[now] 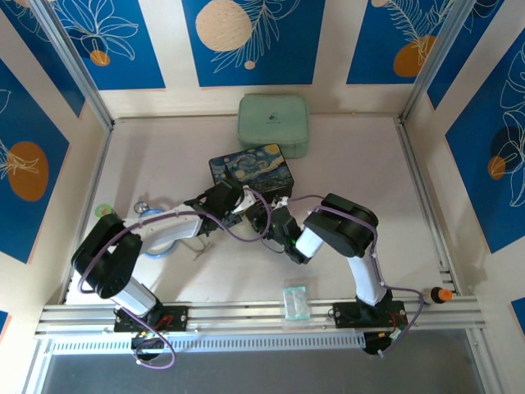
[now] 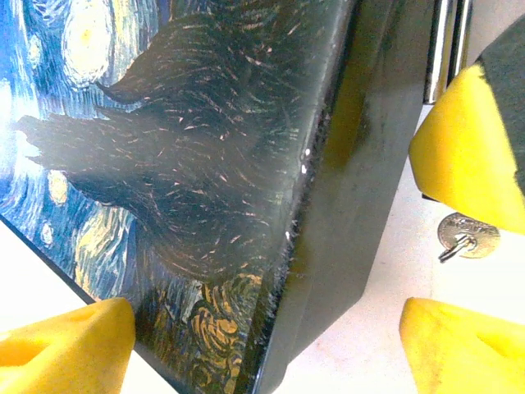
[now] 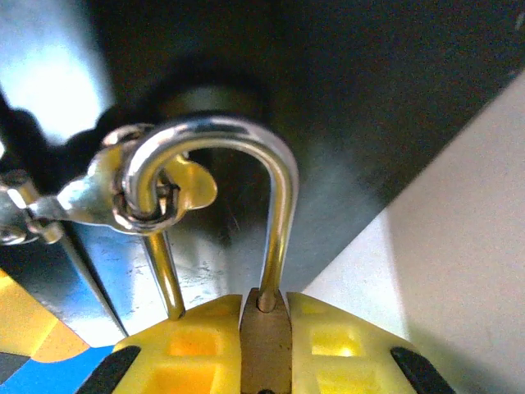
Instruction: Unlock the padlock with the key
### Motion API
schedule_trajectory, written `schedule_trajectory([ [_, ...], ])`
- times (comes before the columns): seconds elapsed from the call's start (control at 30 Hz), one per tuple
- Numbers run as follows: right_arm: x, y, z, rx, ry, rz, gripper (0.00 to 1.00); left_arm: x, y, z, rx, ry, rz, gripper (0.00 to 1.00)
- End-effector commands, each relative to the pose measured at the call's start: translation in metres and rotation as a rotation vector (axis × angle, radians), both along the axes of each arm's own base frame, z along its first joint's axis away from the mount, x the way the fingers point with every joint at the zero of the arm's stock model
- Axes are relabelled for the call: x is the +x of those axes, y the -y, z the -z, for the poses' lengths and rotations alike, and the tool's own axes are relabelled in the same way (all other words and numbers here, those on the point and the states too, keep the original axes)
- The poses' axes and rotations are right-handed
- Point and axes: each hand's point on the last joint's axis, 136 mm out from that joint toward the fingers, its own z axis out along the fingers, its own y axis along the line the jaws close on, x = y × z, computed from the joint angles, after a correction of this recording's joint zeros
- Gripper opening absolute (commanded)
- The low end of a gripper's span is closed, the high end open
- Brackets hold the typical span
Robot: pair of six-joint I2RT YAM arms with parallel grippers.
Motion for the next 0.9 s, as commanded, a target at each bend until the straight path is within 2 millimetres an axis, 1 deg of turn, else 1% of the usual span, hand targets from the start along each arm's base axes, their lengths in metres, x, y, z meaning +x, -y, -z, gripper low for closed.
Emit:
schedule_trajectory([
  [0.0,0.014,0.004,-0.038,0.076,0.088,0.063,0.15,-0.018,-0.026,0.033,0.111,-0.126,-0.028,0.79],
  [0.27,0.014,0.027,-0.026,0.081,0.053,0.109,0.14,-0.018,-0.032,0.038,0.133,-0.142,-0.046,0.71],
  [0.43,0.019,0.027,-0.028,0.127,0.056,0.08,0.13,-0.016,-0.036,0.04,0.143,-0.139,-0.06,0.69],
  [0.5,0.022,0.027,-0.031,0.133,0.062,0.1,0.13,-0.017,-0.036,0.043,0.144,-0.151,-0.059,0.69],
  [0.6,0.028,0.026,-0.043,0.137,0.102,0.133,0.12,-0.018,-0.036,0.044,0.139,-0.151,-0.059,0.68],
  [0.77,0.039,0.031,-0.049,0.161,0.115,0.242,0.12,-0.017,-0.037,0.045,0.159,-0.146,-0.054,0.68],
  [0.87,0.045,0.028,-0.055,0.166,0.138,0.256,0.12,-0.016,-0.038,0.044,0.162,-0.141,-0.054,0.68],
])
